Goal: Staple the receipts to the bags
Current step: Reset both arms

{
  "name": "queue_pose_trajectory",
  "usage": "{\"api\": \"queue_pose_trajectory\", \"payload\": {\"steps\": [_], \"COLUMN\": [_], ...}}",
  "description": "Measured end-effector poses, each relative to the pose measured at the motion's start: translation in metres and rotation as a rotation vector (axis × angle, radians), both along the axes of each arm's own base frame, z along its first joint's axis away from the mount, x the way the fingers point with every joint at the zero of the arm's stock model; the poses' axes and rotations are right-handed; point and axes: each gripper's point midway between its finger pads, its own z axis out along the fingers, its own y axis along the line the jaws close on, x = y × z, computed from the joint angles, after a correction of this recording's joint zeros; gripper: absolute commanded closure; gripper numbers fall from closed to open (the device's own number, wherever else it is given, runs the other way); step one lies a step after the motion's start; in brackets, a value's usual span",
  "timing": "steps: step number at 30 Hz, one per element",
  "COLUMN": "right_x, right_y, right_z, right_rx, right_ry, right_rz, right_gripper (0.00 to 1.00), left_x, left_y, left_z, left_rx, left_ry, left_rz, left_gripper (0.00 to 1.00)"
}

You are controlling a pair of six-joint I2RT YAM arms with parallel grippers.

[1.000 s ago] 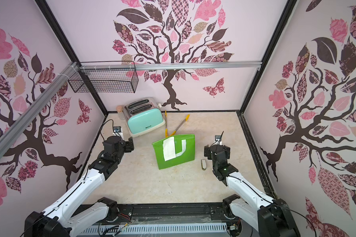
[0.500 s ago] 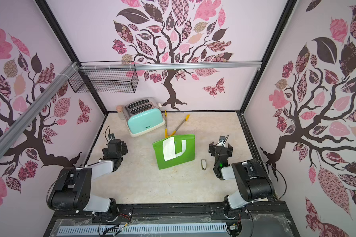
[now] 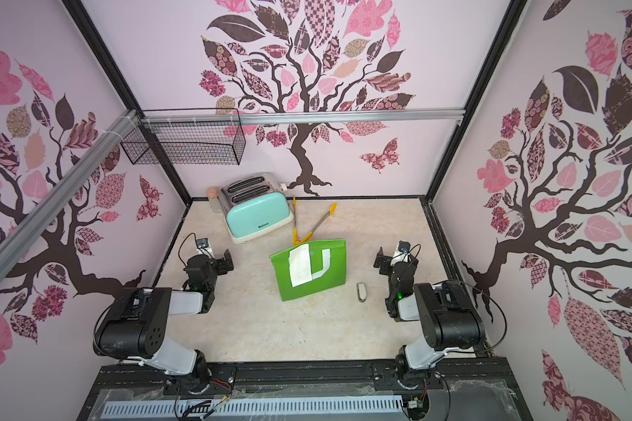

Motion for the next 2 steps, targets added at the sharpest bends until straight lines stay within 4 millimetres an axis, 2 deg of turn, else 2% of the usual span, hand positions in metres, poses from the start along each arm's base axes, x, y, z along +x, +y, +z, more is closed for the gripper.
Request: {"api": "queue_pose_trajectory", "payload": {"steps": [2], "right_x": [0.0001], "right_y": [0.0005], "right_z": [0.0004], "right_rx": [0.001], "right_ry": [-0.002], "right_rz": [0.003], "right_gripper": [0.00], "left_x": [0.0011], "left_y": [-0.0014], "left_z": [0.0024], "left_rx": [-0.002], "left_ry": [-0.011], "left_rz": [-0.008], "left_gripper": [0.02]}}
